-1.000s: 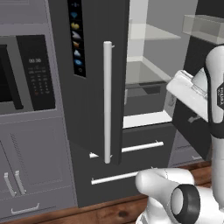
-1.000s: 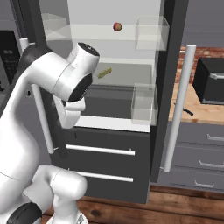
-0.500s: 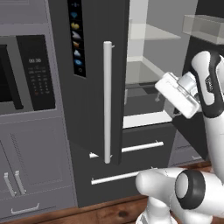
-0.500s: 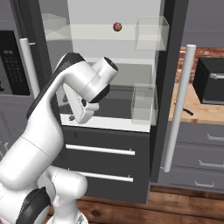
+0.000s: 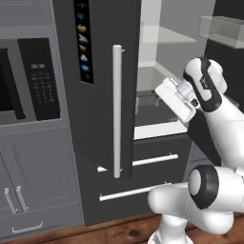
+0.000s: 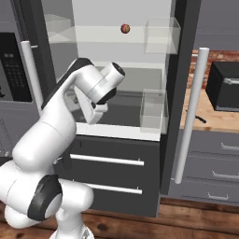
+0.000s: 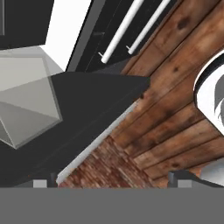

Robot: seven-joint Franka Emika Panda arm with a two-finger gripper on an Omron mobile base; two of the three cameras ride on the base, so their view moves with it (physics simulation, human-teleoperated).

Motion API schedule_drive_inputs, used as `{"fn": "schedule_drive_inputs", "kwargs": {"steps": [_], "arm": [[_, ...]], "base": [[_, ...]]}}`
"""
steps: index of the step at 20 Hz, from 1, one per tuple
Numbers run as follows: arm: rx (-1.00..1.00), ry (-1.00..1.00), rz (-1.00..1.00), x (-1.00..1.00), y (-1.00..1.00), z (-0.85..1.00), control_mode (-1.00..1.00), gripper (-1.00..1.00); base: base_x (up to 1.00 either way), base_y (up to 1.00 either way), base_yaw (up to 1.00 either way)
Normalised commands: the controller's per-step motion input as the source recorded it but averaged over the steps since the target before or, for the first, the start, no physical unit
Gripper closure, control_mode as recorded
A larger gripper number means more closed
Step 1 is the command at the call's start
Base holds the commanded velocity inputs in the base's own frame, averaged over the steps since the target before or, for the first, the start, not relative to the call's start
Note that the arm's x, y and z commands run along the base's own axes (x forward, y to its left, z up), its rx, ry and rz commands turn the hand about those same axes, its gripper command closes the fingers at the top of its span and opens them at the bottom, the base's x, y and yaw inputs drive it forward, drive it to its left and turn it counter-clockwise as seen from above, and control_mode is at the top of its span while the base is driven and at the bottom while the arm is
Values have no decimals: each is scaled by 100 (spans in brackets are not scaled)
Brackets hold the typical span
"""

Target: Retrieve the butter from the fridge and place it on a plate on the dining table. Then retrieve the butter knife by the fridge and place it near the plate.

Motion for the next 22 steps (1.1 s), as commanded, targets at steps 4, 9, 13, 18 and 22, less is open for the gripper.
{"fn": "schedule_drive_inputs", "kwargs": {"steps": [4, 9, 13, 18, 22], "arm": [[0, -5, 0, 60, 18, -20, -100, -100], [0, -9, 0, 49, 36, -11, -100, -100], [0, -11, 0, 45, 27, -5, -100, -100], [0, -11, 0, 34, 1, 0, -100, -100], [4, -12, 0, 19, 4, 0, -100, -100]], "base": [[0, 0, 0], [0, 0, 0], [0, 0, 0], [0, 0, 0], [0, 0, 0]]}}
